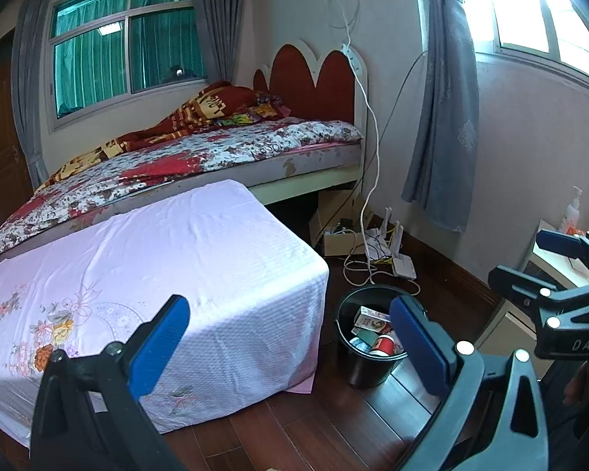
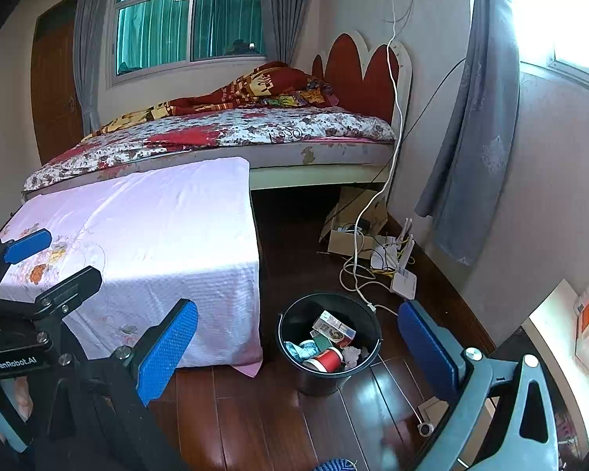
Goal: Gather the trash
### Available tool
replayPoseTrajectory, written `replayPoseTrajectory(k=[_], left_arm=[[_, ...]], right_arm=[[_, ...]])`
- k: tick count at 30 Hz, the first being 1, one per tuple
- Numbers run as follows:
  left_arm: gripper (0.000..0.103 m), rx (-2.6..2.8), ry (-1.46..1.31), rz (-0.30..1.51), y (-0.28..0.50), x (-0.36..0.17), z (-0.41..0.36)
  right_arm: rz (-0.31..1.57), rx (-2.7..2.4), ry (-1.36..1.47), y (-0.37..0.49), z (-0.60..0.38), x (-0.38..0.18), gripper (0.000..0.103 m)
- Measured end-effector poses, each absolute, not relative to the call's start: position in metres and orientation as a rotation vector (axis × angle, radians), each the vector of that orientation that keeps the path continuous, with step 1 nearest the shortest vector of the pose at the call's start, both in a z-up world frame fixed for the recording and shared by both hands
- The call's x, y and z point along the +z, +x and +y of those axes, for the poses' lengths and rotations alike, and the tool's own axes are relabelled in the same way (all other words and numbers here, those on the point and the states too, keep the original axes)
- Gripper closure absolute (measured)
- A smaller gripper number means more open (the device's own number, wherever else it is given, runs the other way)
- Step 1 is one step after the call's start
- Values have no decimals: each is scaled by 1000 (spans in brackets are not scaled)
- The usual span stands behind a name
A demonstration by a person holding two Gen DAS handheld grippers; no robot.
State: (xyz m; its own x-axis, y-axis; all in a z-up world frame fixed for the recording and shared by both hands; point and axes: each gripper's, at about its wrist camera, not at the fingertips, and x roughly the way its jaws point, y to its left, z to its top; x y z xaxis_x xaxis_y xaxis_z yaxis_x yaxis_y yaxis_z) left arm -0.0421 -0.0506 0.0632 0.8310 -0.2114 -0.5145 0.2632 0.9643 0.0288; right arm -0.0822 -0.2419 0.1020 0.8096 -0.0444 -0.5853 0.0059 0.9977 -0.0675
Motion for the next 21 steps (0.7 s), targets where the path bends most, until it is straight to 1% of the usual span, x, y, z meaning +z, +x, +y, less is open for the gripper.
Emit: replayPoseTrajectory(k=[21], left_arm=[[1, -261, 104, 534, -42, 61, -50]], right_arm=[[629, -27, -65, -83, -242, 100, 0]])
